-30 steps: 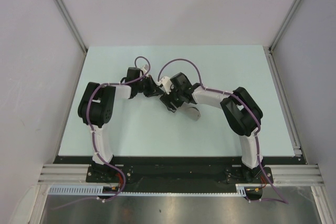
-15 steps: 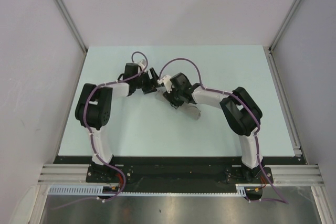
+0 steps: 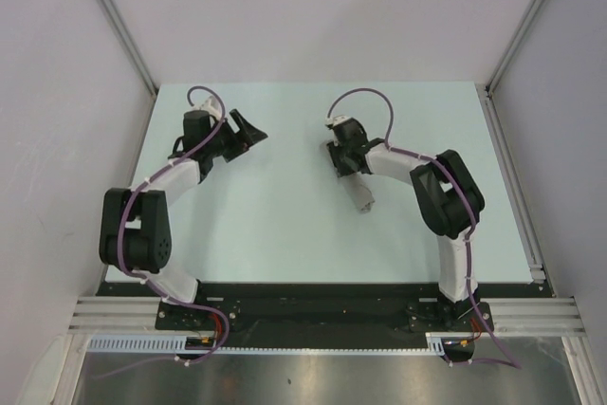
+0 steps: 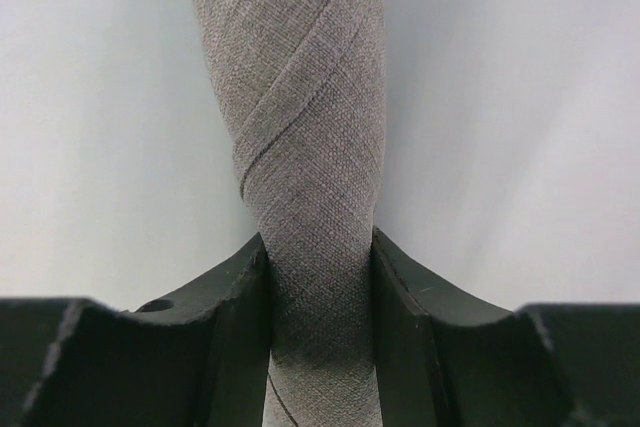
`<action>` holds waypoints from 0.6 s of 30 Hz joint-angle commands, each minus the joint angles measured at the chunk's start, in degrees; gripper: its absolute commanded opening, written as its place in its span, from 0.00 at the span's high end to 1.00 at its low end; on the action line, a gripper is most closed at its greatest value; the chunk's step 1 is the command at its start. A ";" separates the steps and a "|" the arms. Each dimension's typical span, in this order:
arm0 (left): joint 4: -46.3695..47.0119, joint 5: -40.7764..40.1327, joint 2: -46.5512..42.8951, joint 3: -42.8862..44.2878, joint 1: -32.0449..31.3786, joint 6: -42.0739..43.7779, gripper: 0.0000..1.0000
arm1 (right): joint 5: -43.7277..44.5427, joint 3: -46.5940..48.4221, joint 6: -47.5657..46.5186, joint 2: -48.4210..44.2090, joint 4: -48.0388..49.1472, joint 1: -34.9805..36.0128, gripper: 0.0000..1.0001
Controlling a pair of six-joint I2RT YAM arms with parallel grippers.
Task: Fold the napkin, place the utensils inside, and roll it up
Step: Roll the napkin with the utensil
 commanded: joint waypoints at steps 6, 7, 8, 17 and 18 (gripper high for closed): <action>-0.54 0.69 -6.78 -4.57 0.01 -0.88 0.14 | 11.56 3.63 9.05 2.56 -9.63 -11.34 0.58; -1.15 0.60 -7.22 -4.92 0.01 -0.53 0.14 | 12.35 4.07 8.70 2.83 -10.07 -12.13 0.57; -1.33 0.51 -7.66 -5.18 0.01 -0.35 0.13 | 12.88 4.34 8.69 3.44 -10.43 -12.49 0.57; -3.09 0.60 -10.92 -7.03 0.62 0.88 0.12 | 8.93 6.45 9.75 4.85 -12.81 -15.21 0.50; -3.52 0.69 -11.09 -7.03 0.71 1.49 0.12 | 7.27 6.54 9.75 4.41 -12.63 -15.21 0.47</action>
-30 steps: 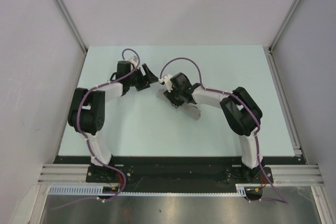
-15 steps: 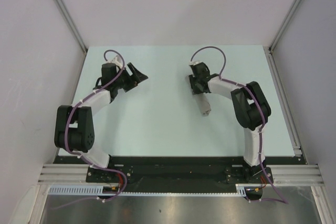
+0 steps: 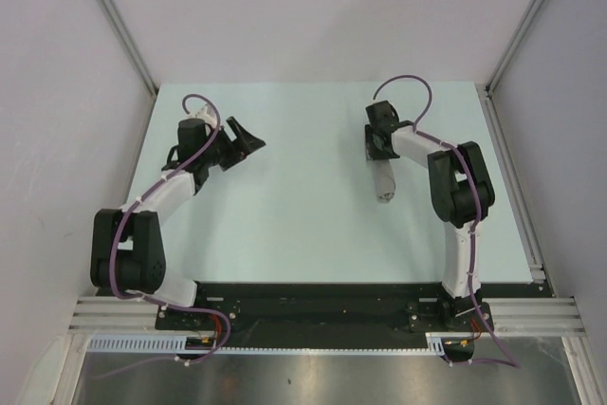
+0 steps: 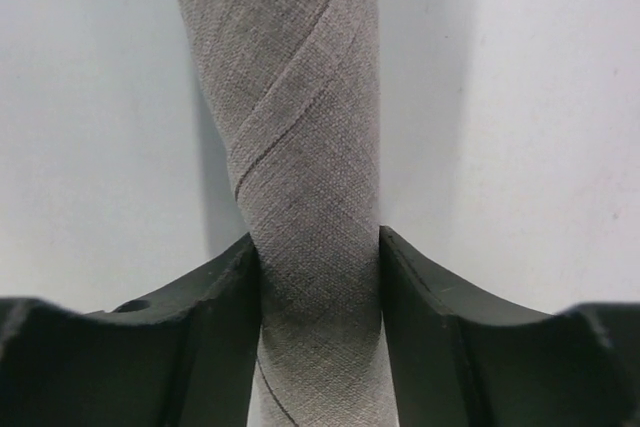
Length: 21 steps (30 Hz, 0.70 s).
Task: Fold the napkin, place the utensils inside, and roll it up
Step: Roll the napkin with the utensil
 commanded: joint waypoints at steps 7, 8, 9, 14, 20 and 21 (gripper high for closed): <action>-11.15 -2.07 -6.36 2.76 0.67 10.23 0.00 | -11.78 -2.50 -0.57 -5.84 0.92 -1.09 0.19; -11.69 -2.43 -7.42 2.85 0.84 10.76 0.00 | -12.93 -2.68 -0.83 -6.90 1.89 -1.09 0.19; -12.22 -2.60 -9.17 2.76 1.02 11.47 0.00 | -14.85 -3.20 -1.19 -8.22 2.33 -1.09 0.18; -17.04 -1.99 -13.66 4.08 2.25 14.36 0.00 | -21.28 -5.84 -2.33 -18.31 5.58 -1.53 0.16; -20.48 -1.90 -21.13 3.03 3.83 18.15 0.00 | -21.82 -15.23 -4.79 -30.01 9.71 -3.55 0.10; -20.74 -2.25 -22.27 2.33 3.83 19.20 0.00 | -20.51 -16.64 -4.88 -33.60 9.98 -3.90 0.10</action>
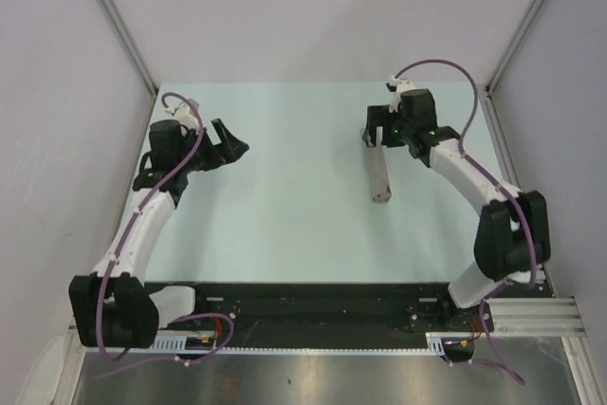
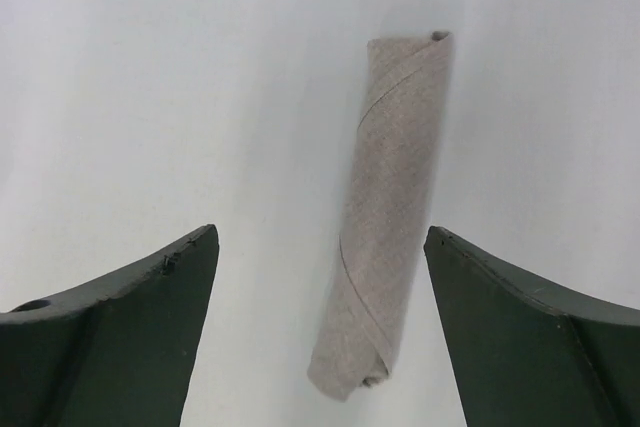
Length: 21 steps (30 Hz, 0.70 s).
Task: Fold the napkin, place the utensils inside, and roll it up
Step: Roll the napkin with the utensil
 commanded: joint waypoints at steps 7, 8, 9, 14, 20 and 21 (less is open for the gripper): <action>-3.90 -2.77 -15.83 -2.04 1.08 9.35 0.00 | 7.63 -20.94 -0.72 -22.74 11.97 -4.97 0.10; -3.73 -3.03 -16.71 -2.30 1.08 9.52 0.00 | 7.72 -23.57 -0.11 -23.71 12.42 -5.32 0.10; -3.55 -2.86 -18.20 -2.74 1.08 9.61 0.00 | 8.59 -24.55 0.50 -24.68 12.86 -5.67 0.10; -0.30 -2.86 -21.90 -6.34 1.08 9.26 0.00 | 11.84 -28.95 1.30 -28.20 14.89 -6.03 0.10; 0.67 -3.82 -25.16 -8.98 0.99 10.14 0.00 | 12.38 -31.42 1.39 -29.88 17.00 -6.29 0.10; 0.84 -3.74 -25.51 -9.33 1.08 10.23 0.00 | 12.29 -31.50 1.39 -29.96 17.17 -6.20 0.10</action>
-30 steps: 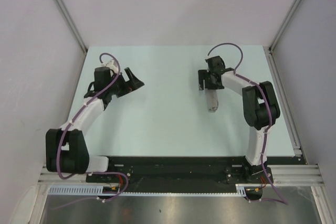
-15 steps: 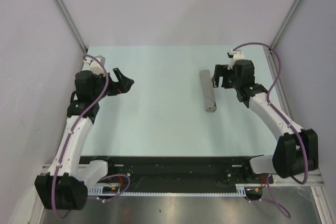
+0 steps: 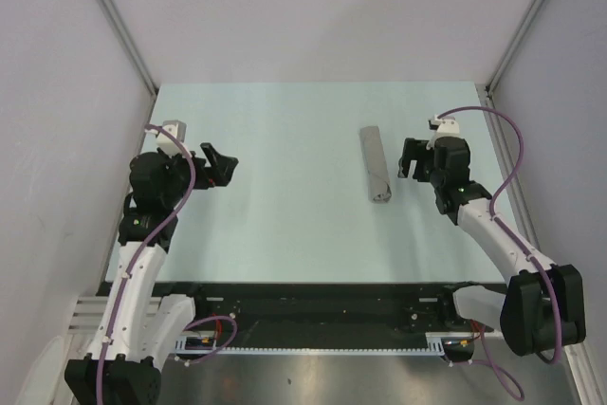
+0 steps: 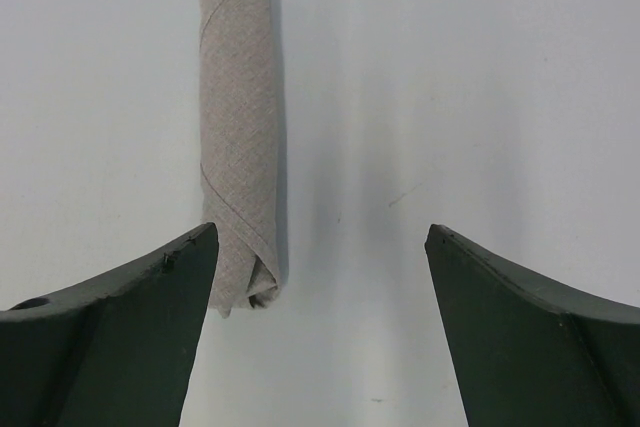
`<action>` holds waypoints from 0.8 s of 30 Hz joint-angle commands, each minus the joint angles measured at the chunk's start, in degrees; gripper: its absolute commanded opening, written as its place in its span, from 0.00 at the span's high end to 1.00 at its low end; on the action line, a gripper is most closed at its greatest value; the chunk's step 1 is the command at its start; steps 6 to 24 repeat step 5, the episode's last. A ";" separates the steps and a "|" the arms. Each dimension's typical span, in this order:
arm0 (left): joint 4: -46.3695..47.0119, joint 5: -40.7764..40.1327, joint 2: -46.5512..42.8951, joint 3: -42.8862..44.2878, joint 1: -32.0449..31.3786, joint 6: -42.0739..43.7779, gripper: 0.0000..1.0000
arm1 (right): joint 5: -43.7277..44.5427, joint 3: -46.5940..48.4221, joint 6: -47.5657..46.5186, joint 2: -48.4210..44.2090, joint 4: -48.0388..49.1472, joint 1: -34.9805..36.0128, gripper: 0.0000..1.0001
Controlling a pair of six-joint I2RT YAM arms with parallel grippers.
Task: Fold the napkin, place the utensils inside, and roll it up
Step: Roll the napkin with the utensil
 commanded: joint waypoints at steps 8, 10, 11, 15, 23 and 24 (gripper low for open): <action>3.47 -0.59 -2.69 -1.30 0.45 1.20 0.00 | 1.80 -1.10 0.63 -2.56 5.46 -0.30 0.10; 3.47 -0.59 -2.69 -1.30 0.45 1.20 0.00 | 1.80 -1.10 0.63 -2.56 5.46 -0.30 0.10; 3.47 -0.59 -2.69 -1.30 0.45 1.20 0.00 | 1.80 -1.10 0.63 -2.56 5.46 -0.30 0.10; 3.47 -0.59 -2.69 -1.30 0.45 1.20 0.00 | 1.80 -1.10 0.63 -2.56 5.46 -0.30 0.10; 3.47 -0.59 -2.69 -1.30 0.45 1.20 0.00 | 1.80 -1.10 0.63 -2.56 5.46 -0.30 0.10; 3.47 -0.59 -2.69 -1.30 0.45 1.20 0.00 | 1.80 -1.10 0.63 -2.56 5.46 -0.30 0.10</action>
